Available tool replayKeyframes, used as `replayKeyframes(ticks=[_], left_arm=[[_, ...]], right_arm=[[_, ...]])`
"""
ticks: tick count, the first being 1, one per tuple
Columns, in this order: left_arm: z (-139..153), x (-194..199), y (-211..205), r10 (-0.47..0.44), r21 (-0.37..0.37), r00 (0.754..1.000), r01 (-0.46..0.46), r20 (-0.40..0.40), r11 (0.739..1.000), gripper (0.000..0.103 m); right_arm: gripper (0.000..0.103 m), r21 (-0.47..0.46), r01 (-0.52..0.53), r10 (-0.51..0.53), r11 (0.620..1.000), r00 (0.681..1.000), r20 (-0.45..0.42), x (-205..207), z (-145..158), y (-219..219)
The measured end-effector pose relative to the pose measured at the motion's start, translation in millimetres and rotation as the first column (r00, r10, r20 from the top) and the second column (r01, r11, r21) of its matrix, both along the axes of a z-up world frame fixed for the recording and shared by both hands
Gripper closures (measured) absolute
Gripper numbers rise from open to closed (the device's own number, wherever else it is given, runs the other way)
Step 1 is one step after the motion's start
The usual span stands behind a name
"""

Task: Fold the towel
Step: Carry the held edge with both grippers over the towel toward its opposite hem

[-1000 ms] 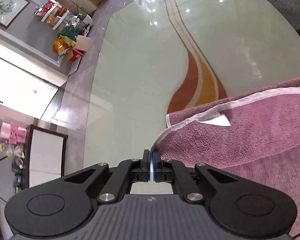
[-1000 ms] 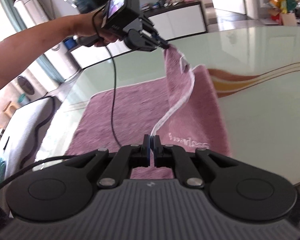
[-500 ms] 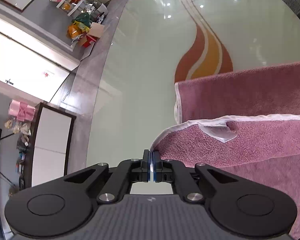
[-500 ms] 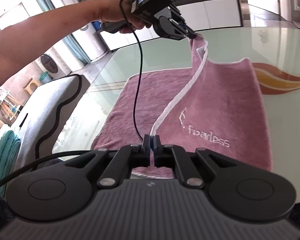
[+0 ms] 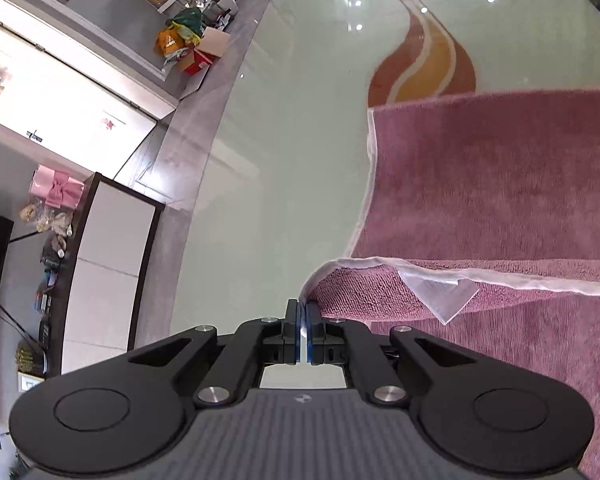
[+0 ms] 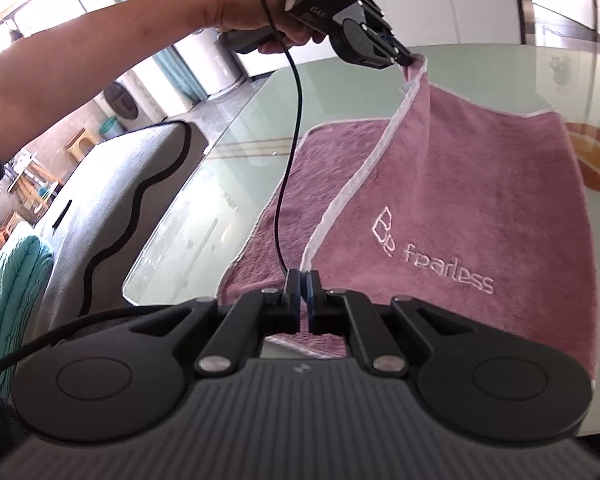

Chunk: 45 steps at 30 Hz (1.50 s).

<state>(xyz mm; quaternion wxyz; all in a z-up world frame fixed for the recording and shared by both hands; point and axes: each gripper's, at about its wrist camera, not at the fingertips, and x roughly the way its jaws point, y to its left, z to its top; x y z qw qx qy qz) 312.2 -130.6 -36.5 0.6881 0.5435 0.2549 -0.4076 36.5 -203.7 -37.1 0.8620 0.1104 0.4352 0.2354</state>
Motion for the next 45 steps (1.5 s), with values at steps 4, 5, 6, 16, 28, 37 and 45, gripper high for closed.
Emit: replayKeyframes(ticks=[4,5,6,16,28,37,45], left_arm=[[-11.7,-2.8,23.6,0.015,0.018,1.0,-0.015,-0.004,1.0,0.1],[-14.0,-3.7,28.5,0.019,0.023,1.0,-0.018,-0.001,1.0,0.1],[-16.9,-4.5,35.0,0.024,0.032,1.0,-0.024,0.001,0.999,0.1],[-32.7,-2.4,79.3,0.073,0.066,0.997,-0.075,0.023,0.995,0.1],[-31.3,28.0,114.5,0.334,-0.126,0.862,-0.406,-0.38,0.905,0.081],[-41.4,60.0,108.5,0.511,-0.053,0.652,-0.644,-0.56,0.764,0.081],[-55.0,62.6,104.9,0.566,-0.005,0.61,-0.683,-0.554,0.731,0.081]], right_arm=[[0.1,0.0,-0.041,0.041,0.999,0.999,-0.018,0.4,-5.6,11.1],[0.1,-0.001,-0.049,0.049,0.999,0.999,-0.023,0.4,-7.0,13.9],[0.1,-0.002,-0.057,0.057,0.998,0.998,-0.026,0.3,-8.0,16.5],[0.1,-0.033,-0.114,0.113,0.993,0.992,-0.051,3.1,-17.2,37.8],[0.1,-0.027,-0.108,0.105,0.994,0.99,-0.092,10.5,-33.8,43.9],[0.1,-0.006,-0.105,0.104,0.994,0.991,-0.084,16.6,-32.6,44.6],[0.1,-0.002,-0.105,0.104,0.994,0.991,-0.078,17.0,-30.9,43.1]])
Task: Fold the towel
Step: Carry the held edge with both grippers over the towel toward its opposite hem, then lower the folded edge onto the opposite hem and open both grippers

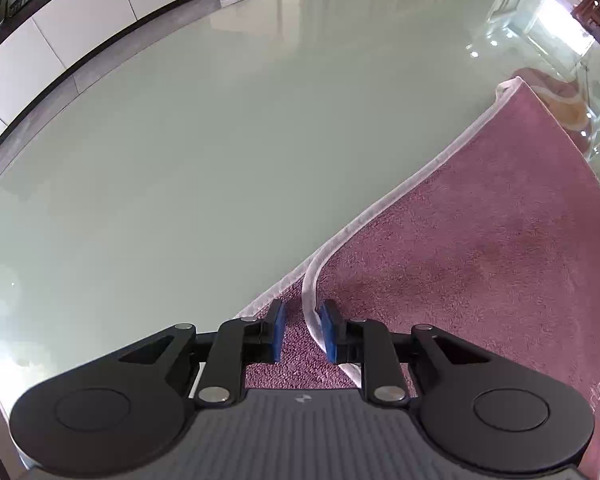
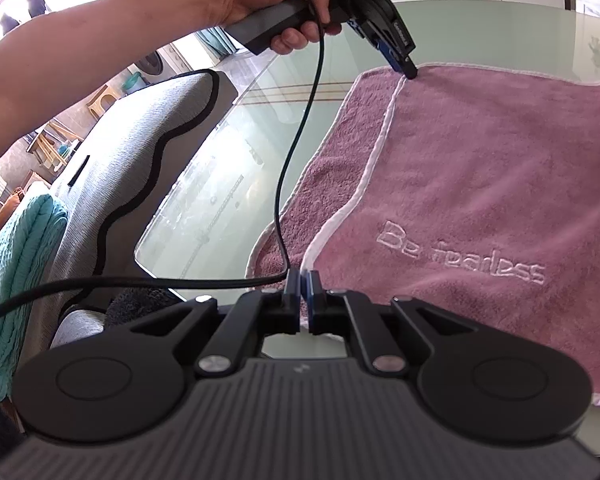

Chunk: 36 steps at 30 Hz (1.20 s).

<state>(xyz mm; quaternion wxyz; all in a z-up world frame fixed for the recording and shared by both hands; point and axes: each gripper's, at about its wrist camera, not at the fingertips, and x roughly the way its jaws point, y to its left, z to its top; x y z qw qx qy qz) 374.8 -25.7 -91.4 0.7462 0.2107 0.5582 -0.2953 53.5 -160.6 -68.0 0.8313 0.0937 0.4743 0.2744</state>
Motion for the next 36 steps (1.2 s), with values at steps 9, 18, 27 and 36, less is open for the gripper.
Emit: replayKeyframes(ticks=[9,18,27,36], left_arm=[[0.4,-12.2,-1.7,0.013,0.014,1.0,-0.013,0.0,1.0,0.094],[9.7,-23.2,0.2,-0.002,0.025,0.999,0.001,0.049,1.0,0.098],[29.6,-19.1,0.6,-0.027,0.039,0.994,0.023,0.105,0.999,0.098],[37.0,-20.8,16.7,-0.022,0.076,0.99,0.012,0.143,0.997,0.098]], right_arm=[[0.1,0.002,-0.001,0.001,1.0,1.0,-0.002,2.2,-1.2,0.9],[0.1,0.005,0.003,-0.003,1.0,1.0,0.004,1.1,-0.1,2.7],[0.1,0.0,-0.028,0.028,1.0,0.999,0.029,-0.2,4.4,17.4],[0.1,-0.007,-0.09,0.09,0.996,0.995,0.035,10.1,0.7,47.4]])
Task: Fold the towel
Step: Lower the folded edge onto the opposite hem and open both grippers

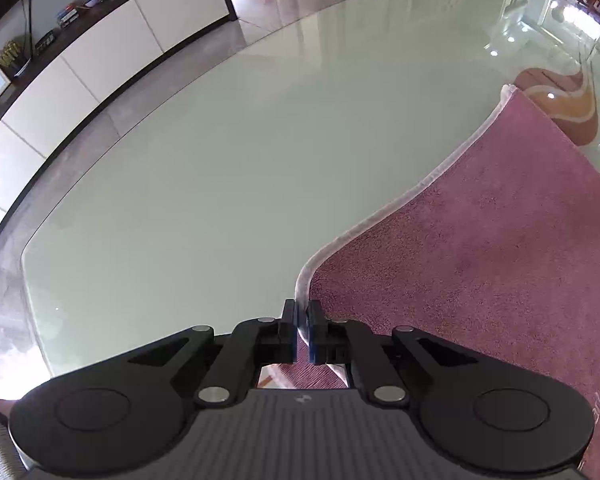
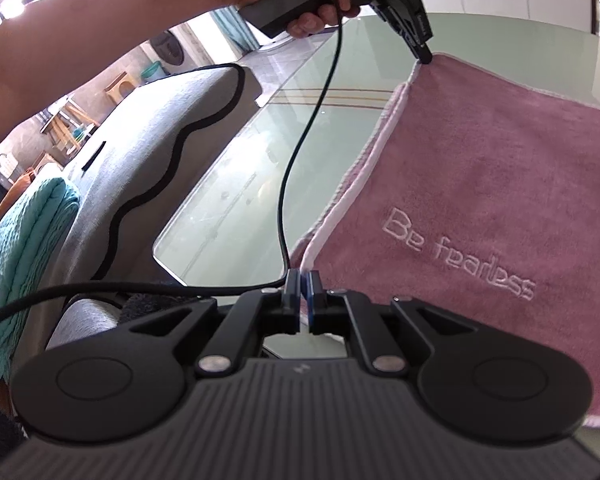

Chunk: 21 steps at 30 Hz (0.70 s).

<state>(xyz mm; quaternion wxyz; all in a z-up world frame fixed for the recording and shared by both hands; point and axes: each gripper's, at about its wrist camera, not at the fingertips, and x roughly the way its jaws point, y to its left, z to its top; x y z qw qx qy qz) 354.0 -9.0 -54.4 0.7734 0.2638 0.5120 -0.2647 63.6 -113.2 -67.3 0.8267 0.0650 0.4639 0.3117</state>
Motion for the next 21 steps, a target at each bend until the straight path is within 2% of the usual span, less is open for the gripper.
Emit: replayKeyframes(ticks=[10,21], left_arm=[[-17.8,0.8,6.6,0.005,0.053,1.0,-0.006,0.011,0.999,0.098],[-29.6,3.4,1.2,-0.019,0.078,0.999,0.017,0.036,0.997,0.098]], right_arm=[[0.099,-0.024,-0.056,0.056,0.998,0.998,-0.03,9.4,-18.3,30.6],[0.099,-0.034,-0.065,0.063,0.997,0.996,-0.059,12.8,-35.1,39.0]])
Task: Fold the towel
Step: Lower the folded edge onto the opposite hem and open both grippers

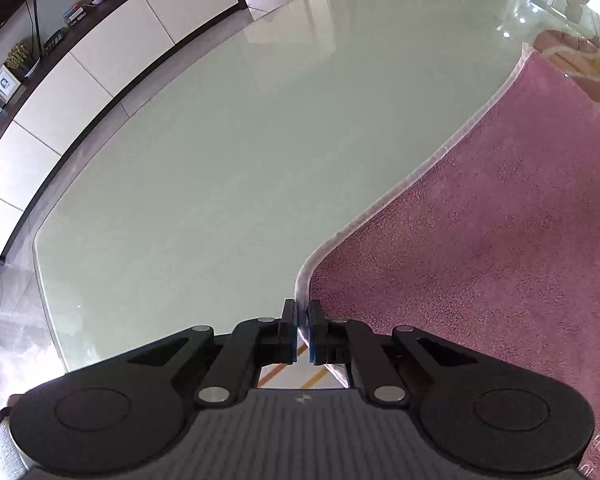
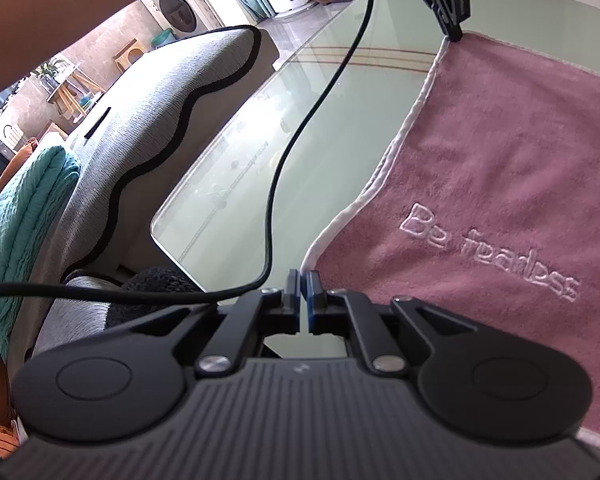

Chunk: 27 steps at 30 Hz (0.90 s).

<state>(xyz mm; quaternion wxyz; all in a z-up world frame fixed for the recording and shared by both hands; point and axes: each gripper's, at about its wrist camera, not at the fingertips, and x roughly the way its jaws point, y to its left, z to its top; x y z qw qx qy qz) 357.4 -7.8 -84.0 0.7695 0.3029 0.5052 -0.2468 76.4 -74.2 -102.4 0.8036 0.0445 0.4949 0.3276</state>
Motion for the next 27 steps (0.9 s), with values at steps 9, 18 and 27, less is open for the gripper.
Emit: replayKeyframes(ticks=[9,18,27], left_arm=[[1.2,6.8,4.0,0.002,-0.016,1.0,-0.002,0.026,1.0,0.097],[-9.9,10.4,5.2,0.002,-0.03,0.999,-0.001,0.042,1.0,0.097],[-3.1,13.9,29.0,0.01,-0.025,0.998,-0.009,0.058,1.0,0.1]], right_arm=[[0.099,-0.052,-0.024,0.025,0.998,1.0,0.01,1.8,-11.3,20.0],[0.099,-0.045,-0.028,0.03,0.999,0.999,0.042,-0.6,-9.8,21.1],[0.099,-0.037,-0.05,0.053,0.998,0.995,0.084,-2.0,-7.5,26.3]])
